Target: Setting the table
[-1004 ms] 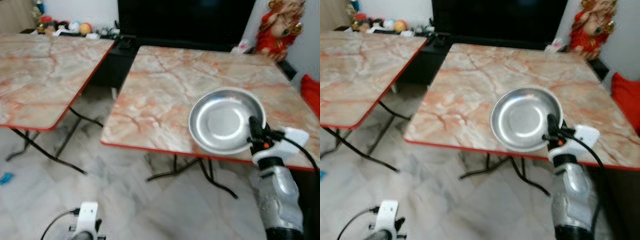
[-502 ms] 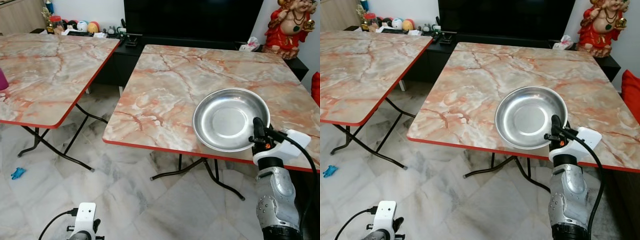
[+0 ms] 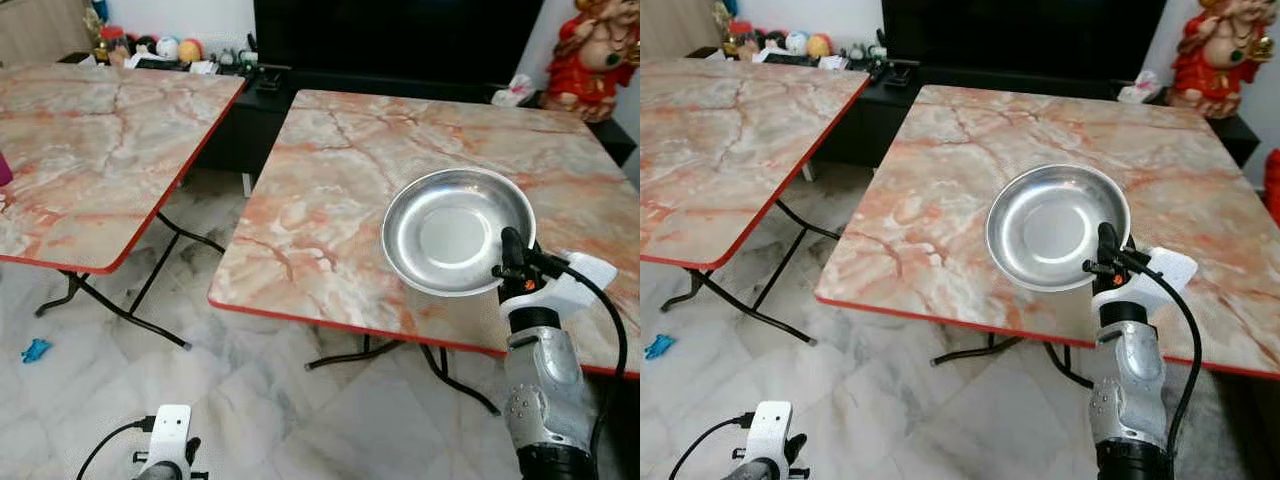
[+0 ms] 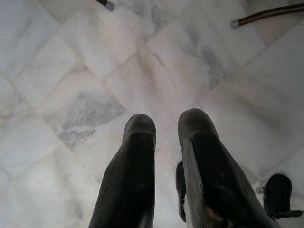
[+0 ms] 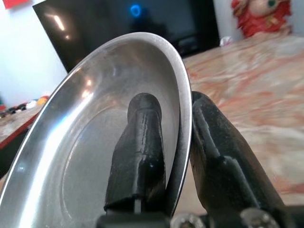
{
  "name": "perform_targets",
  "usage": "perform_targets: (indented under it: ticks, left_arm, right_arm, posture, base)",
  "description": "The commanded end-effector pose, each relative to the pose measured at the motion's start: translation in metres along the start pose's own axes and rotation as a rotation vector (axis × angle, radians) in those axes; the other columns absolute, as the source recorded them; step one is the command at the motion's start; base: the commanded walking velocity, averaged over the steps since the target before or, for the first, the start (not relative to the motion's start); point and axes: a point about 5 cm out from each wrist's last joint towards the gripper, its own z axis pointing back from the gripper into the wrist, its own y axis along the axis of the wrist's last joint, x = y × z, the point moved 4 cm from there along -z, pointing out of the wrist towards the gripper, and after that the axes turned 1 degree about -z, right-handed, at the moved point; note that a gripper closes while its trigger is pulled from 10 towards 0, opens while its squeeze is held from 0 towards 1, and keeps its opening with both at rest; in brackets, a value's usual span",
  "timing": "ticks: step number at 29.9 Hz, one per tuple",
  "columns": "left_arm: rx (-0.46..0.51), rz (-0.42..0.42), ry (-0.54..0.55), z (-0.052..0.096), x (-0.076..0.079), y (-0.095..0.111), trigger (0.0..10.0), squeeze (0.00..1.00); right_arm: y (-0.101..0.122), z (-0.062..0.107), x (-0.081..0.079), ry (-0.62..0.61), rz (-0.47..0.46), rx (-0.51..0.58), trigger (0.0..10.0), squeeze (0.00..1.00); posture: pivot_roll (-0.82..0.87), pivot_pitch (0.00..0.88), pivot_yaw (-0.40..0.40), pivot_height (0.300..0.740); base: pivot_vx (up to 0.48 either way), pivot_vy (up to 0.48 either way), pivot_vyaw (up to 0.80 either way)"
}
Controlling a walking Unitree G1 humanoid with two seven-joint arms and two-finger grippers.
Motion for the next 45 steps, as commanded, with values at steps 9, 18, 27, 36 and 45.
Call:
perform_targets:
  ticks: [9,18,27,36,45]
  left_arm:
    - [-0.007,0.021,-0.020,-0.001,0.006,0.000,10.0,0.00]
    - [-0.023,0.021,-0.044,0.000,0.009,-0.005,10.0,0.00]
    - [-0.036,0.024,-0.045,0.001,0.008,-0.008,10.0,0.00]
    - [-0.049,0.025,-0.050,0.001,0.009,-0.011,10.0,0.00]
    - [-0.056,0.026,-0.056,0.002,0.008,-0.012,10.0,0.00]
  right_arm:
    - [0.006,-0.001,0.006,-0.016,0.013,0.023,10.0,0.00]
    - [0.004,-0.001,0.009,-0.026,0.014,0.017,10.0,0.00]
    - [-0.001,0.002,0.040,-0.109,0.058,-0.033,10.0,0.00]
    - [-0.010,0.013,0.082,-0.182,0.087,-0.153,10.0,0.00]
    - [-0.032,0.036,0.094,-0.127,-0.047,-0.291,10.0,0.00]
  posture:
    - [0.10,0.000,-0.035,0.740]
    - [0.10,0.000,-0.033,0.740]
    - [0.10,0.000,-0.032,0.740]
    - [0.09,0.000,-0.027,0.740]
    - [0.09,0.000,-0.024,0.740]
  base:
    - [0.315,0.000,0.00]
    - [0.000,0.000,0.00]
    - [0.000,0.000,0.00]
    - [0.000,0.000,0.00]
    - [0.000,0.000,0.00]
